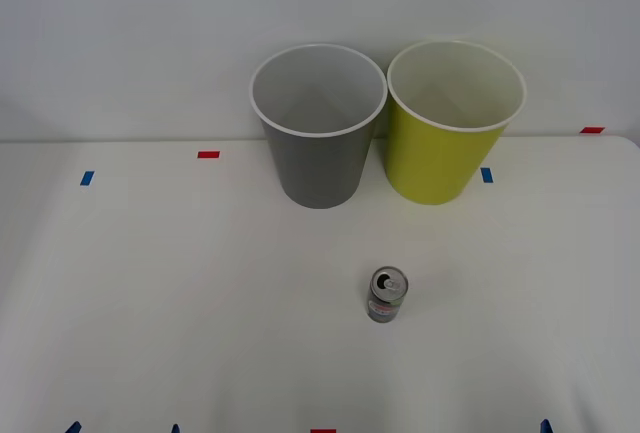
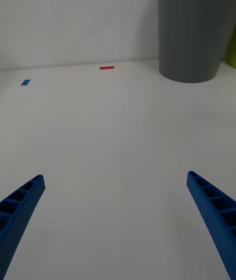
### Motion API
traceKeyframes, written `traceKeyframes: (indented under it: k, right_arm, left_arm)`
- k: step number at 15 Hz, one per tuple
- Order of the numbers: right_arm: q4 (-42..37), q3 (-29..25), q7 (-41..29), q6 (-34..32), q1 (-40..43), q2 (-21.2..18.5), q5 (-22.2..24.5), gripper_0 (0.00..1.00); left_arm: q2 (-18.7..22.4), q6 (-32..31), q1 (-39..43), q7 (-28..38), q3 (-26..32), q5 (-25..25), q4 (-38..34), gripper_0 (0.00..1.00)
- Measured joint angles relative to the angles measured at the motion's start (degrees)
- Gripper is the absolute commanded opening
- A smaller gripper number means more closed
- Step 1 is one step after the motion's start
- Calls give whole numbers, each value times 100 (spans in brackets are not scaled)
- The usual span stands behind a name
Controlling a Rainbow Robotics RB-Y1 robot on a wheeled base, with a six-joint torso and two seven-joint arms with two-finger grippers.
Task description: Put cans in the gray bin and PET bottles in the light green bin.
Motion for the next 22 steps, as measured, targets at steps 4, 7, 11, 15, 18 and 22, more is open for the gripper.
traceKeyframes:
  k: [4,7,11,15,18,22]
  right_arm:
    - [0,0,0,0,0,0,0,100]
    - [0,0,0,0,0,0,0,100]
    - [0,0,0,0,0,0,0,100]
    - [0,0,0,0,0,0,0,100]
    - [0,0,0,0,0,0,0,100]
    - [31,-1,0,17,-30,14,-2,100]
  left_arm:
    - [0,0,0,0,0,0,0,100]
    - [0,0,0,0,0,0,0,100]
    - [0,0,0,0,0,0,0,100]
    - [0,0,0,0,0,0,0,100]
    - [0,0,0,0,0,0,0,100]
    - [0,0,0,0,0,0,0,100]
